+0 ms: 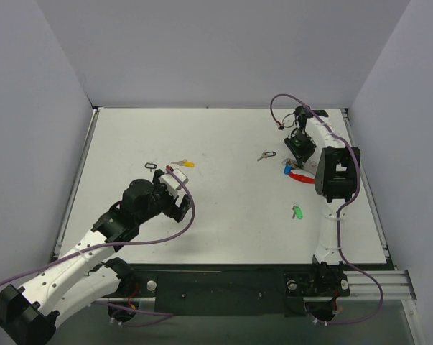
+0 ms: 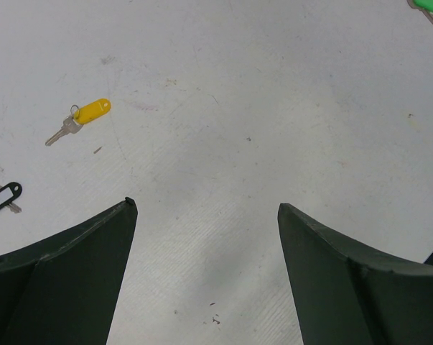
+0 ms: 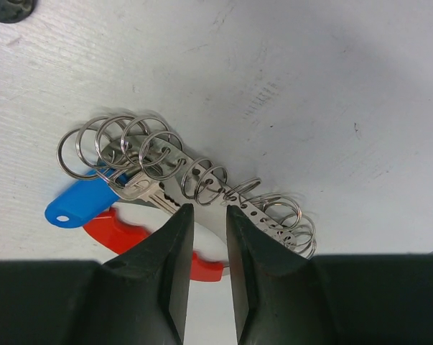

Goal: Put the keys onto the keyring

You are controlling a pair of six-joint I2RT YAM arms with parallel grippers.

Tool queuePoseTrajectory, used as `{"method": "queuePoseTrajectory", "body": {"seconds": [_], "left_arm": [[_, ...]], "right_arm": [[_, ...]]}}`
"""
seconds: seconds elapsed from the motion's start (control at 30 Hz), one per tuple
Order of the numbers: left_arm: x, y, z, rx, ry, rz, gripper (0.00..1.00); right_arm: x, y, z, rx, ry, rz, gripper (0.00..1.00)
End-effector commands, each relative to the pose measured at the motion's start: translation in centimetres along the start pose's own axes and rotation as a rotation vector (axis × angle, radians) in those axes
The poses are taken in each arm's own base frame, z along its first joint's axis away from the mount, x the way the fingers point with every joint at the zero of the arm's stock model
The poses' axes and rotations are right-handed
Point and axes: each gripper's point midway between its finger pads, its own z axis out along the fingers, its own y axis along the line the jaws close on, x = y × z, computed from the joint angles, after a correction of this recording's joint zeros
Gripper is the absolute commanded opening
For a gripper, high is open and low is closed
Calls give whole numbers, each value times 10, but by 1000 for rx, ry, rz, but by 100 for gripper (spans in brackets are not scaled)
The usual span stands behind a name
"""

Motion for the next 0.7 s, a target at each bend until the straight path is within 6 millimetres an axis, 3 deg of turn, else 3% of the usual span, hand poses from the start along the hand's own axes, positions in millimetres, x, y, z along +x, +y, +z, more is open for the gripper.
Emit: {"method": "queuePoseTrajectory", "body": {"seconds": [0.0, 0.27, 0.43, 0.67], "left_arm": [[-14, 2, -2, 2, -35, 11, 90], [-16, 0, -3, 11, -39, 11, 90], [-16, 1, -4, 9, -42, 14, 90], [-16, 1, -4, 9, -42, 16, 90]], "right_arm": [[1, -7, -17, 28, 10, 10, 21], [-16, 35, -54, -172, -155, -26, 26], [-25, 48, -50, -163, -140, -69, 27], [-37, 43, -35, -77, -96, -66, 28]]}}
